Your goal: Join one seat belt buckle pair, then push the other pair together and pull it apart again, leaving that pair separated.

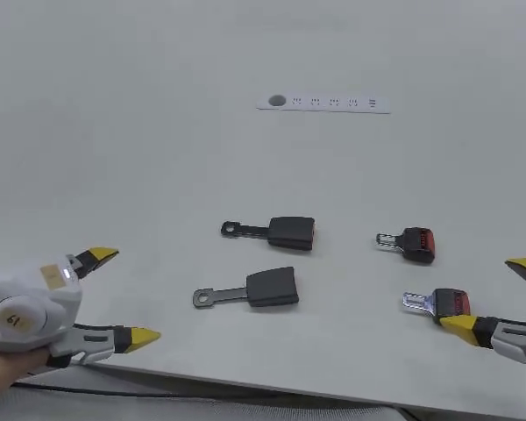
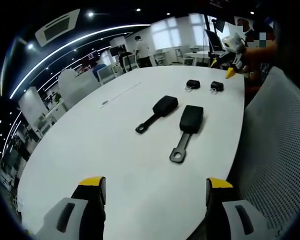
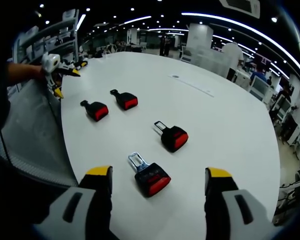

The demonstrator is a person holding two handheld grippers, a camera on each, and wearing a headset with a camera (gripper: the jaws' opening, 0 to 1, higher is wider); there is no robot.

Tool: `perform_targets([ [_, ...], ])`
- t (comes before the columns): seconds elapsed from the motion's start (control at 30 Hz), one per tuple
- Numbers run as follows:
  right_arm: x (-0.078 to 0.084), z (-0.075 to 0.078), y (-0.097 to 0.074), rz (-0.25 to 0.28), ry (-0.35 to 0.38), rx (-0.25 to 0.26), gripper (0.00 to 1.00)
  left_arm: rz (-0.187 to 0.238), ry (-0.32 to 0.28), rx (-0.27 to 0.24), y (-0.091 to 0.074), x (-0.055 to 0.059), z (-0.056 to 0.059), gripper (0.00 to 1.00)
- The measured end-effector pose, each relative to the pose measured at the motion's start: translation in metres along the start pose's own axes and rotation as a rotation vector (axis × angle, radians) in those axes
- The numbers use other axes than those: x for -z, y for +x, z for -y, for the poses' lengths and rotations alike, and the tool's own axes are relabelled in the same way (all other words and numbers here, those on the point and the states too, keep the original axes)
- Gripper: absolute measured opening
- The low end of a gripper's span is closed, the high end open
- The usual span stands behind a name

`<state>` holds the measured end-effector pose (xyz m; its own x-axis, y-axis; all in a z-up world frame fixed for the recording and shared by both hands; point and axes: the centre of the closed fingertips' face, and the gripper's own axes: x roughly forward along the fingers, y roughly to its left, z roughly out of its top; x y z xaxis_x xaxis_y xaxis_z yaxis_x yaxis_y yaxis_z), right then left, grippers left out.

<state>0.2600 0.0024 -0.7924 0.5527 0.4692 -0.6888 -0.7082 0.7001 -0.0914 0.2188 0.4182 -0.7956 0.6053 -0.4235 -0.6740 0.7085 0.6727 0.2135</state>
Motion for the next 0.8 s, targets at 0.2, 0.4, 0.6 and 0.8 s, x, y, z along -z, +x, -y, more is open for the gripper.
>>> perform_targets([
  [0.2, 0.003, 0.002, -0.002, 0.0, 0.013, 0.008, 0.76, -0.003, 0.005, 0.004, 0.0, 0.0, 0.001, 0.83],
  [0.4, 0.006, 0.002, -0.003, -0.009, 0.002, 0.003, 0.75, -0.008, 0.006, 0.0, 0.0, 0.001, 0.001, 0.83],
  [0.6, 0.008, 0.002, -0.004, -0.012, 0.005, 0.006, 0.75, -0.012, 0.011, 0.002, 0.0, 0.001, 0.002, 0.83],
  [0.8, 0.011, 0.0, -0.004, -0.019, -0.007, 0.006, 0.74, -0.012, 0.014, 0.001, 0.0, 0.001, 0.002, 0.83],
])
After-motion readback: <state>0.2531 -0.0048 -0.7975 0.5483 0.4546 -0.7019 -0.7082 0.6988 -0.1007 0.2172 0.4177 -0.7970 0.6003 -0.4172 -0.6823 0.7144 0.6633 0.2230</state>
